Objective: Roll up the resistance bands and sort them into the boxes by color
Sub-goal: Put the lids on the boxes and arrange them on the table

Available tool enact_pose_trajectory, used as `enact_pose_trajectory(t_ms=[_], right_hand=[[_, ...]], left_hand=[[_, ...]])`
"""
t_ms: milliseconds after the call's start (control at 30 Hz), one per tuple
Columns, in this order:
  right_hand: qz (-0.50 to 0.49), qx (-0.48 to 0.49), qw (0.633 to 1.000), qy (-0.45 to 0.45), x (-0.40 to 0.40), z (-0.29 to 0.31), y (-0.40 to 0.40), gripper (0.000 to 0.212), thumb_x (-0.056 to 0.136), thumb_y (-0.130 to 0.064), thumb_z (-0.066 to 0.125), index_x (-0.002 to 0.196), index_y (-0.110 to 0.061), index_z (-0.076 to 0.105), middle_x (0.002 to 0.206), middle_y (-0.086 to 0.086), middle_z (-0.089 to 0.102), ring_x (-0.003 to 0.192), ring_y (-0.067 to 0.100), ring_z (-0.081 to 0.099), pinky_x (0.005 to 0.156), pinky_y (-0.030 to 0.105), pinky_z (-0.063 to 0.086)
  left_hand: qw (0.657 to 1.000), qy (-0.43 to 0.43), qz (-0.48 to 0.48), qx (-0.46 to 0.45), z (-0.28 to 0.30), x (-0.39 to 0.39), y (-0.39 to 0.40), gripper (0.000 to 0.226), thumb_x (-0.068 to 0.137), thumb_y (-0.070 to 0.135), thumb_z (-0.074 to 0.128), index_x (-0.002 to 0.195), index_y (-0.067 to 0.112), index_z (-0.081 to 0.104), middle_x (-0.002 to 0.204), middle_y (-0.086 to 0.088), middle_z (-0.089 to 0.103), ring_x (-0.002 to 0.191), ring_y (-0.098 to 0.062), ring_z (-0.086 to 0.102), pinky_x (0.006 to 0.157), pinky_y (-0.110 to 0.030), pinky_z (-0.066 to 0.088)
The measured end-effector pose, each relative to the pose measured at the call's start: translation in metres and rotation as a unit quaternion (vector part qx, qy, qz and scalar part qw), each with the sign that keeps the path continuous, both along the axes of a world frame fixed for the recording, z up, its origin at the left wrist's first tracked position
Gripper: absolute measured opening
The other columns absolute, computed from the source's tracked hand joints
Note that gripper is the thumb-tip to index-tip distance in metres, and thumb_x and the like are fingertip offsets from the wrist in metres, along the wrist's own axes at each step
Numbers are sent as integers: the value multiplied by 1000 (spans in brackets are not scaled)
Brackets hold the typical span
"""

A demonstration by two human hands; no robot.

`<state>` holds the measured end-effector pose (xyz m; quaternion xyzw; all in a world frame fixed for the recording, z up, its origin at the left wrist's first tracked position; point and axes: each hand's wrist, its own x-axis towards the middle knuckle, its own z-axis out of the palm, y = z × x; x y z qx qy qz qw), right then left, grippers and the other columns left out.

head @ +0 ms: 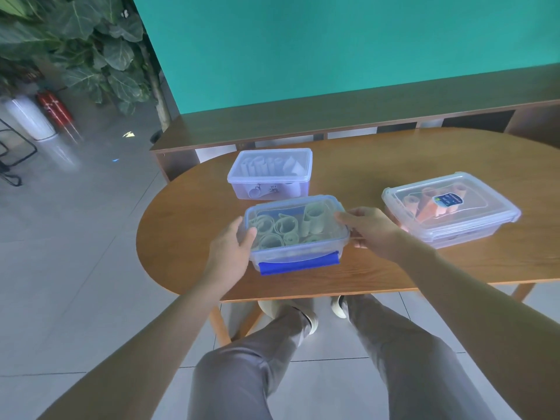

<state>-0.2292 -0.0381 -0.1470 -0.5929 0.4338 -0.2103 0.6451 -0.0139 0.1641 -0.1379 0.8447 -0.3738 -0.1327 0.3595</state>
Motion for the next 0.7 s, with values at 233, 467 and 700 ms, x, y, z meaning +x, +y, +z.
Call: enact_pose_trajectory(t_ms=[233,467,700], right_hand=[[-6,39,996,-77,-12,-8,3,50,94,-29,71,118,13,61,95,20,59,81,30,51,65,34,44],[-34,62,993,-93,-12,-12,6,54,87,-35,77,120,6,62,100,19,64,88,29,56,72,36,51],[-112,-18,992,-57,-14,-7,16,26,86,-28,80,97,-6,72,87,12,73,74,22,66,73,35,61]], left_hand=[[978,180,82,-69,-1,12,-18,56,80,46,80,128,20,65,122,2,69,108,-22,68,98,-47,54],[955,264,81,-111,4,14,-22,25,84,25,83,103,12,75,101,-3,77,92,-21,75,85,-40,62],[989,115,82,-37,9,7,-18,20,81,50,79,77,31,72,83,11,75,82,-15,71,81,-41,61]])
